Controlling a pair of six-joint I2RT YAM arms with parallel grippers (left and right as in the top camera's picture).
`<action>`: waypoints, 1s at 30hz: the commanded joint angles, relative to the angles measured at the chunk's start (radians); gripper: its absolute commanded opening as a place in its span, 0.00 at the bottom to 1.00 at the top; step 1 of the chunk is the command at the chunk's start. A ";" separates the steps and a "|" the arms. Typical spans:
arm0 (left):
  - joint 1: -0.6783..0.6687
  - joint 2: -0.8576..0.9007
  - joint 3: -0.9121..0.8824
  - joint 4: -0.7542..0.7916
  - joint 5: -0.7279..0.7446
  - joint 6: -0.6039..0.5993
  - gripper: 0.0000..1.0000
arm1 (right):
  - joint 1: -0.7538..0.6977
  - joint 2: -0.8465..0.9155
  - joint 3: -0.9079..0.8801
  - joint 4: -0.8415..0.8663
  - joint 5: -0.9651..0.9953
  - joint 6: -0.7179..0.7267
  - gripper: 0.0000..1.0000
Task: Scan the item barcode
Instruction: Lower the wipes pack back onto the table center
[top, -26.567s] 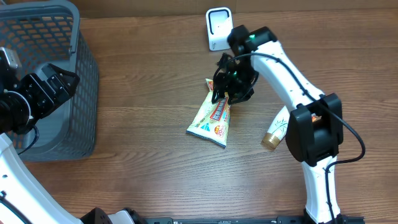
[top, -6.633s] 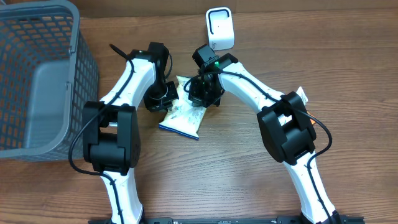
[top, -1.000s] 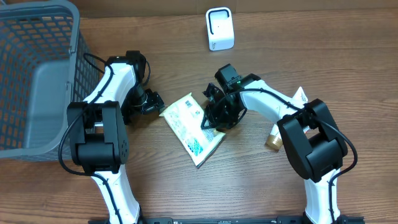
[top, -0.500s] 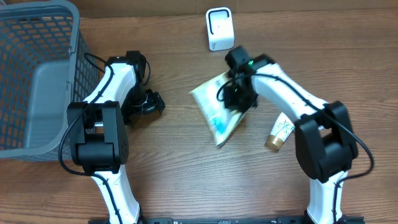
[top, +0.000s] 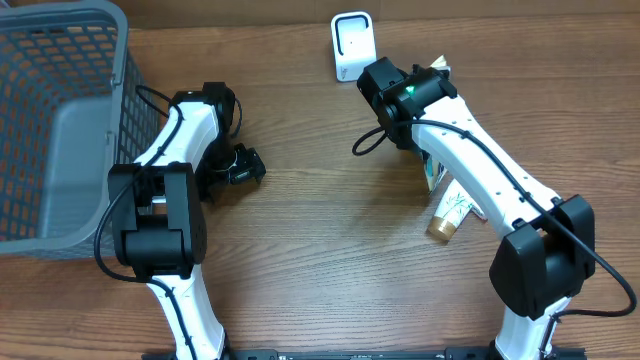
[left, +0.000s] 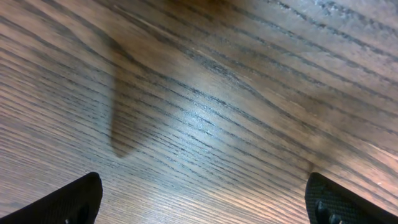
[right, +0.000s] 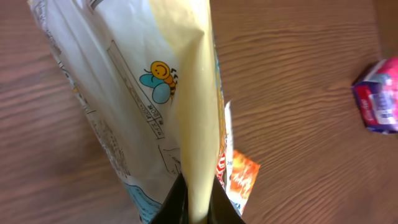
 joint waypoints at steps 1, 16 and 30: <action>0.001 0.008 -0.009 0.000 0.009 0.013 0.96 | 0.003 0.054 -0.013 0.005 0.105 0.063 0.04; 0.001 0.008 -0.009 0.012 0.111 0.051 0.96 | 0.192 0.149 -0.025 -0.008 -0.126 0.111 0.34; -0.002 0.008 -0.009 0.011 0.504 0.344 0.83 | 0.323 0.148 0.110 -0.007 -0.238 0.111 0.84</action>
